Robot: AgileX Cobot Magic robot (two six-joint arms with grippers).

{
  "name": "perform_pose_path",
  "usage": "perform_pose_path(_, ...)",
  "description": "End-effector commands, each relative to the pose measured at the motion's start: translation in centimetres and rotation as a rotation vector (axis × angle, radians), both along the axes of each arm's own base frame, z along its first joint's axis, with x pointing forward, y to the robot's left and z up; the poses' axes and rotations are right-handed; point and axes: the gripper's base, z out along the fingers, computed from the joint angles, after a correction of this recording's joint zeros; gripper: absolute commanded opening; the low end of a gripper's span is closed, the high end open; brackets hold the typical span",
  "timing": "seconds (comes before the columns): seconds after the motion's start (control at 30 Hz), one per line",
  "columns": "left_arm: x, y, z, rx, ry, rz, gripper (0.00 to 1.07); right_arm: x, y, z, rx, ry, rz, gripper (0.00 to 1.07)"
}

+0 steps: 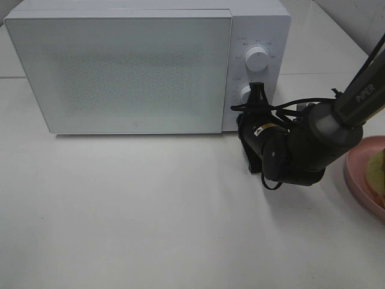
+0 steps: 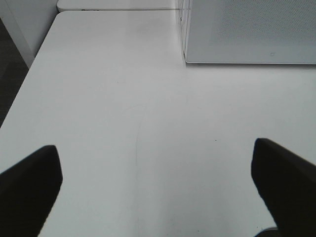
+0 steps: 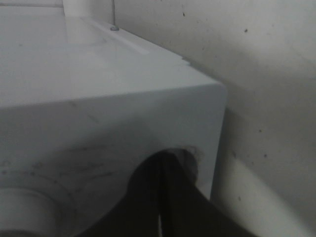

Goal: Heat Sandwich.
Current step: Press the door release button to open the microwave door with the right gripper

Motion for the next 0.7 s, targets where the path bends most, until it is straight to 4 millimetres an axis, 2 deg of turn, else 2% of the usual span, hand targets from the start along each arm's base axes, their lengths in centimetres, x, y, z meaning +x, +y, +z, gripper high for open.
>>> perform_pose_path(0.03, -0.26, 0.02, 0.06, 0.001, -0.029, 0.003, 1.00, 2.92, -0.91, 4.11, 0.007, -0.314, -0.078, 0.00)
perform_pose_path(0.7, -0.26, 0.02, 0.06, 0.001, -0.029, 0.003, 1.00, 2.80, -0.86, 3.88, 0.004, -0.292, -0.066, 0.00)
